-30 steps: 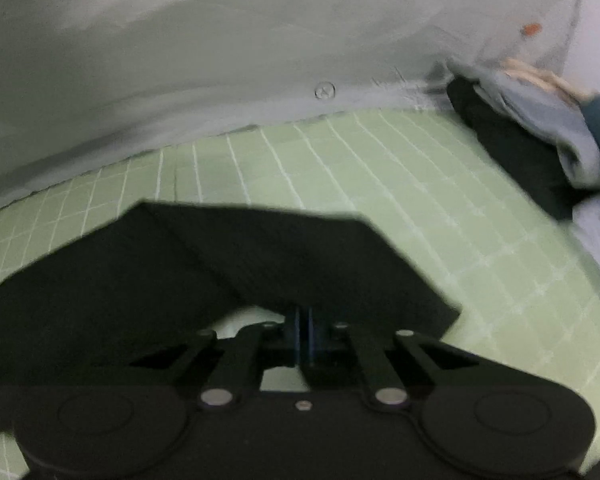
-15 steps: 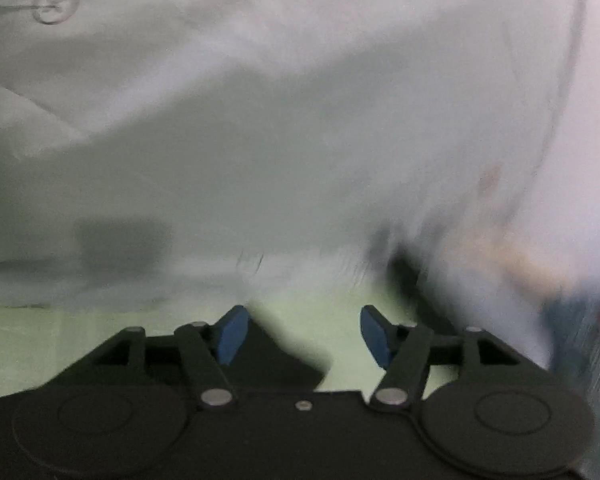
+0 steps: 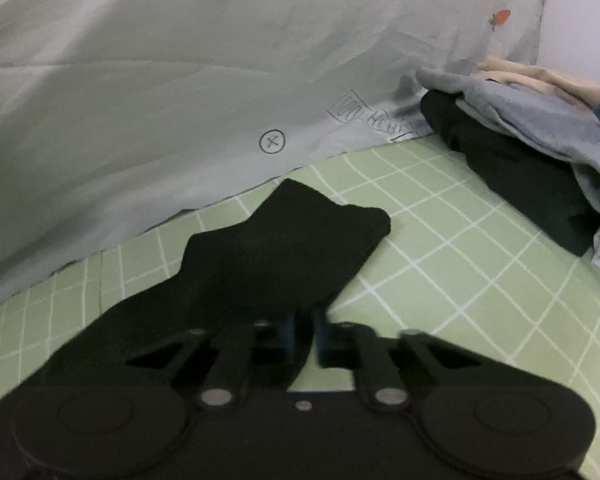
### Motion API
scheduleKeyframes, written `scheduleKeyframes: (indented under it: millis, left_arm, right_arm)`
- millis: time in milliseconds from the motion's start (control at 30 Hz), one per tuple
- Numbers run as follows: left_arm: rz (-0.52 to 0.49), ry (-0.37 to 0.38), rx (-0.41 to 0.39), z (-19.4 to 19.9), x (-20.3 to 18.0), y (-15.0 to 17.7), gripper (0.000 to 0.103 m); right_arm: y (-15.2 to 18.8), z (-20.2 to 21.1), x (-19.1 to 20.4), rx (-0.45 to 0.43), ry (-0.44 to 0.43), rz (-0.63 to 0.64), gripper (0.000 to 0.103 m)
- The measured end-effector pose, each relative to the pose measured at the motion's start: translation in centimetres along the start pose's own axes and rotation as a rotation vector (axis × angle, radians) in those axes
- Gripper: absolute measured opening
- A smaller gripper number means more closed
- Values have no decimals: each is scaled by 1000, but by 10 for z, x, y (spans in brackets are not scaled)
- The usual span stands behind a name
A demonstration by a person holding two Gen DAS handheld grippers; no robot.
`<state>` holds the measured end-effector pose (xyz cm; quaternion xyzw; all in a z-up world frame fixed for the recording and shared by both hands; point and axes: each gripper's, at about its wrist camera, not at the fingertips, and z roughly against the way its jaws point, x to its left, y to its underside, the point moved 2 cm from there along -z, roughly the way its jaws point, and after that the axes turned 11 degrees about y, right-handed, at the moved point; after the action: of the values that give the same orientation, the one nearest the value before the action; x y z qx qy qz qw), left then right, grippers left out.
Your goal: Fold clothes
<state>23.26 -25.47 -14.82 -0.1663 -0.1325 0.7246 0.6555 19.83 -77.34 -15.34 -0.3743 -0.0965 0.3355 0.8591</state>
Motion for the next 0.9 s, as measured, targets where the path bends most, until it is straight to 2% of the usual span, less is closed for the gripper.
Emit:
scheduleKeyframes:
  millis: [100, 333, 433, 467, 500, 733, 767, 800, 833, 900]
  left_arm:
    - [-9, 1, -6, 9, -5, 6, 99]
    - [-18, 9, -17, 27, -12, 23, 99]
    - [-5, 19, -15, 33, -11, 32, 99]
    - [1, 23, -14, 35, -11, 35, 99]
    - [7, 27, -13, 36, -10, 38, 99]
    - [61, 11, 0, 37, -9, 47, 99]
    - [55, 7, 0, 38, -11, 48, 99]
    - [49, 3, 0, 39, -12, 50, 99]
    - [43, -6, 1, 39, -12, 51, 99]
    - [46, -18, 2, 40, -10, 55, 99]
  right_arm:
    - [6, 7, -20, 1, 22, -16, 6]
    - [36, 35, -81, 14, 133, -61, 6]
    - [45, 44, -101, 29, 137, -102, 18]
    - [46, 45, -108, 28, 132, -125, 30]
    - [46, 46, -114, 23, 130, -142, 34]
    - [27, 17, -143, 8, 57, -210, 40]
    - [23, 12, -144, 6, 52, -207, 35]
    - [20, 9, -144, 8, 47, -193, 18]
    - [18, 7, -144, 11, 44, -174, 7]
    - [13, 6, -147, -2, 47, -130, 4]
